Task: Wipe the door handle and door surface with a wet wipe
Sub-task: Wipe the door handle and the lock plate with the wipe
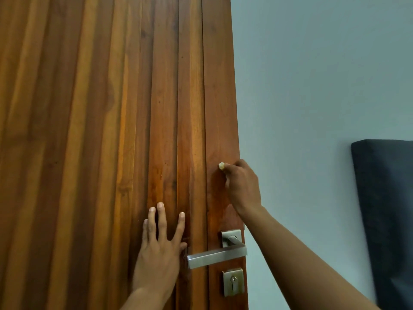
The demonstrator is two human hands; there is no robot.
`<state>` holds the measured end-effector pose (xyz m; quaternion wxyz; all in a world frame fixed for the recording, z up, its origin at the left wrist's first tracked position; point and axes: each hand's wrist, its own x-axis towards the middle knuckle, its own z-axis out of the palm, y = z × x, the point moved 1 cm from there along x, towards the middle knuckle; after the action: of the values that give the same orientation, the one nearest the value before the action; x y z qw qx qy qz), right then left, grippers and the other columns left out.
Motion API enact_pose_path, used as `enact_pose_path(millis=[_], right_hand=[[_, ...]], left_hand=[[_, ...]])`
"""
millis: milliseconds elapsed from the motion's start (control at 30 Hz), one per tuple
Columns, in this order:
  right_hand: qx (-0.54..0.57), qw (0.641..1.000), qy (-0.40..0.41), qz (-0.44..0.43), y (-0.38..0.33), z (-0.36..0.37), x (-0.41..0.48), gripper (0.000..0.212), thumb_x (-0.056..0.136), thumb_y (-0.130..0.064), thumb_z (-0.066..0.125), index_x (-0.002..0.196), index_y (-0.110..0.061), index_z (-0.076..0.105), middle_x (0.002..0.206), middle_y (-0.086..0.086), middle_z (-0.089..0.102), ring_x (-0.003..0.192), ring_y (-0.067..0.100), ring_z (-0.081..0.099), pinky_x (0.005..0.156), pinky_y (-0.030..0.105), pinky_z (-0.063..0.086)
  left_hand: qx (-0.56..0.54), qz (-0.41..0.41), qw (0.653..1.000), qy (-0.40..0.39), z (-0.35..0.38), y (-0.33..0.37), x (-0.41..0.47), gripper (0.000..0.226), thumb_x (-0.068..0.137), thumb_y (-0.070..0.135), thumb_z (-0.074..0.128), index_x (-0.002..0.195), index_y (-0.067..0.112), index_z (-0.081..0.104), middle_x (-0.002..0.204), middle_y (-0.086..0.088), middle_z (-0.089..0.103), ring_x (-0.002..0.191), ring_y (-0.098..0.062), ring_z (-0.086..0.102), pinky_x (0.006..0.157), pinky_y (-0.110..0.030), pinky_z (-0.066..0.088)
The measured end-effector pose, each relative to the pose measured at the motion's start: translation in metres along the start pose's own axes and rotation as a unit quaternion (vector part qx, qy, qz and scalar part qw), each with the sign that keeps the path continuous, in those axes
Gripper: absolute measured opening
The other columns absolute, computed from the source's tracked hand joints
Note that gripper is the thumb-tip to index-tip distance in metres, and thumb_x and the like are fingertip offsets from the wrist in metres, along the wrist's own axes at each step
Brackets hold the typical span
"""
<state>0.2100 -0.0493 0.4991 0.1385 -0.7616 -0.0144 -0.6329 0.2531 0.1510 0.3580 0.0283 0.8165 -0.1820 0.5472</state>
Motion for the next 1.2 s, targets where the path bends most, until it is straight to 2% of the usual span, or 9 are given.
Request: enact_pose_path(millis=[133, 267, 367, 533, 700, 867, 967, 1067, 1200], right_hand=[[0.006, 0.998, 0.025, 0.062, 0.013, -0.005, 0.001, 0.029, 0.1, -0.024, 0.051, 0.103, -0.007, 0.074, 0.08, 0.002, 0.051, 0.063, 0.019, 0.048, 0.059, 0.026, 0.034], [0.0, 0.992, 0.035, 0.119, 0.021, -0.002, -0.004, 0.029, 0.1, -0.019, 0.05, 0.092, -0.004, 0.074, 0.079, 0.003, 0.055, 0.062, 0.018, 0.049, 0.058, 0.027, 0.034], [0.01, 0.99, 0.046, 0.135, 0.023, 0.0, -0.01, 0.031, 0.101, -0.02, 0.048, 0.092, -0.005, 0.073, 0.077, 0.003, 0.055, 0.061, 0.018, 0.051, 0.057, 0.027, 0.037], [-0.009, 0.998, 0.027, 0.064, 0.013, -0.005, -0.017, 0.029, 0.101, -0.024, 0.049, 0.103, -0.007, 0.072, 0.083, 0.002, 0.055, 0.065, 0.017, 0.05, 0.061, 0.025, 0.037], [-0.009, 0.998, -0.029, -0.053, -0.013, 0.005, -0.032, 0.022, 0.093, -0.018, 0.063, 0.113, -0.012, 0.068, 0.092, 0.001, 0.06, 0.074, 0.014, 0.057, 0.065, 0.024, 0.052], [-0.008, 0.992, -0.062, -0.109, -0.02, 0.01, -0.055, 0.024, 0.09, -0.015, 0.065, 0.114, -0.016, 0.069, 0.089, 0.0, 0.061, 0.07, 0.015, 0.058, 0.06, 0.023, 0.051], [-0.01, 0.995, -0.067, -0.078, -0.01, 0.009, -0.064, 0.025, 0.093, -0.021, 0.061, 0.117, -0.023, 0.068, 0.089, -0.002, 0.059, 0.071, 0.017, 0.059, 0.063, 0.032, 0.055], [0.023, 0.999, -0.037, -0.012, 0.004, 0.002, -0.056, 0.024, 0.096, -0.027, 0.058, 0.117, -0.024, 0.069, 0.094, -0.002, 0.062, 0.074, 0.018, 0.061, 0.071, 0.032, 0.056], [0.034, 0.998, -0.005, 0.054, 0.02, -0.005, -0.041, 0.022, 0.097, -0.028, 0.056, 0.101, -0.019, 0.075, 0.08, -0.002, 0.058, 0.064, 0.017, 0.055, 0.057, 0.024, 0.043]], left_hand=[[0.011, -0.002, 1.0, 0.018, 0.003, 0.002, -0.002, 0.063, 0.096, 0.046, 0.026, 0.153, 0.021, 0.016, 0.16, -0.03, 0.005, 0.147, -0.049, 0.01, 0.117, -0.057, 0.021], [0.017, 0.005, 1.0, 0.006, 0.002, 0.003, -0.002, 0.067, 0.09, 0.047, 0.02, 0.152, 0.021, 0.02, 0.161, -0.029, 0.006, 0.147, -0.049, 0.009, 0.118, -0.048, 0.0], [0.004, 0.003, 1.0, -0.01, 0.002, 0.003, -0.002, 0.068, 0.09, 0.047, 0.019, 0.153, 0.021, 0.019, 0.16, -0.03, 0.008, 0.147, -0.05, 0.01, 0.118, -0.05, 0.0], [-0.005, 0.001, 1.0, -0.012, 0.002, 0.001, -0.003, 0.066, 0.098, 0.05, -0.001, 0.153, 0.02, 0.019, 0.16, -0.031, 0.01, 0.147, -0.05, 0.01, 0.118, -0.049, -0.002], [0.016, 0.0, 1.0, -0.004, 0.006, 0.002, -0.003, 0.077, 0.094, 0.049, 0.046, 0.154, 0.024, 0.003, 0.161, -0.027, -0.01, 0.149, -0.048, -0.004, 0.119, -0.05, -0.004], [0.023, -0.004, 1.0, -0.016, 0.007, -0.002, -0.006, 0.082, 0.09, 0.049, 0.043, 0.153, 0.023, -0.002, 0.159, -0.028, -0.018, 0.148, -0.048, -0.006, 0.12, -0.058, 0.006], [-0.007, 0.002, 1.0, -0.015, 0.004, 0.001, -0.007, 0.063, 0.1, 0.047, 0.029, 0.154, 0.021, 0.008, 0.16, -0.03, -0.007, 0.148, -0.05, 0.005, 0.114, -0.062, 0.026], [-0.017, -0.004, 0.999, -0.046, 0.002, 0.002, -0.004, 0.063, 0.098, 0.05, 0.008, 0.153, 0.02, 0.016, 0.16, -0.032, 0.005, 0.147, -0.051, 0.011, 0.112, -0.062, 0.029], [-0.003, 0.0, 0.999, -0.039, 0.0, 0.0, -0.004, 0.069, 0.095, 0.047, 0.035, 0.153, 0.021, 0.009, 0.16, -0.03, -0.009, 0.148, -0.049, 0.001, 0.115, -0.06, 0.022]])
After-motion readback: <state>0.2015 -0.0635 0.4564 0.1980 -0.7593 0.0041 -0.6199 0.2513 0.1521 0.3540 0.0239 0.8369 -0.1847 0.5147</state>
